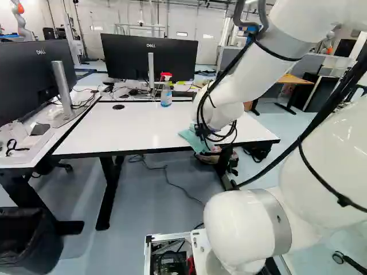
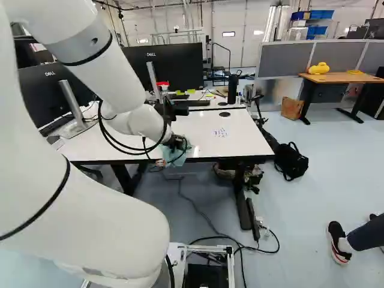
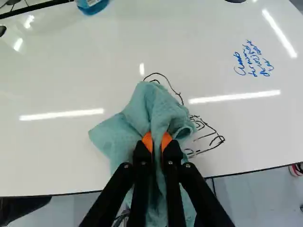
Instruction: Clean the table with the green towel
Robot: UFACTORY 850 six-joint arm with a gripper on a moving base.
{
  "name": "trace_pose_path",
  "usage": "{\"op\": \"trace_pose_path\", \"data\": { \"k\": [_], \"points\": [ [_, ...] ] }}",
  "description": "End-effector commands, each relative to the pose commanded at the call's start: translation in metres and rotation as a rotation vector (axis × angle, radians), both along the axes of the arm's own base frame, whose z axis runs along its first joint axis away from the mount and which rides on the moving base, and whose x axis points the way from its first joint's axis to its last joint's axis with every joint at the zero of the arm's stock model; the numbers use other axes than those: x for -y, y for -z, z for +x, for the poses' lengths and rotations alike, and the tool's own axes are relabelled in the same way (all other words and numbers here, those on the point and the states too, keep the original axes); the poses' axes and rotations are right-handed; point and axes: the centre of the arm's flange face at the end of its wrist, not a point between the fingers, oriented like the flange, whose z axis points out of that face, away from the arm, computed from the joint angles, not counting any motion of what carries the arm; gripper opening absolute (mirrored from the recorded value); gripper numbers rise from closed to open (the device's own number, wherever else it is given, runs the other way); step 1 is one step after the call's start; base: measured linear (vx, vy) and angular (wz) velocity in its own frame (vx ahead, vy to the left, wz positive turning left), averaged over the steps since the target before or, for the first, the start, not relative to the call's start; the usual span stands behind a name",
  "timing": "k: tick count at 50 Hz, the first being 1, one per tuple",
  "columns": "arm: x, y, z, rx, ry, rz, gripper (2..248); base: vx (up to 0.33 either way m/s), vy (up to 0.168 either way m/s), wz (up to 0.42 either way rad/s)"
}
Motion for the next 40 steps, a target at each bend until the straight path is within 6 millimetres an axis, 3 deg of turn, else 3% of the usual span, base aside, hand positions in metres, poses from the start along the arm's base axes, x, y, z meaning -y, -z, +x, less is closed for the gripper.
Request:
{"op": "trace_pose_path", "data": {
  "k": [17, 40],
  "points": [
    [-0.020, -0.002, 0.021, -0.005, -0.053, 0.000, 40, 0.000, 0.000, 0.000],
    [-0.014, -0.004, 0.069, -0.008, -0.032, 0.000, 40, 0.000, 0.000, 0.000]
  ]
}}
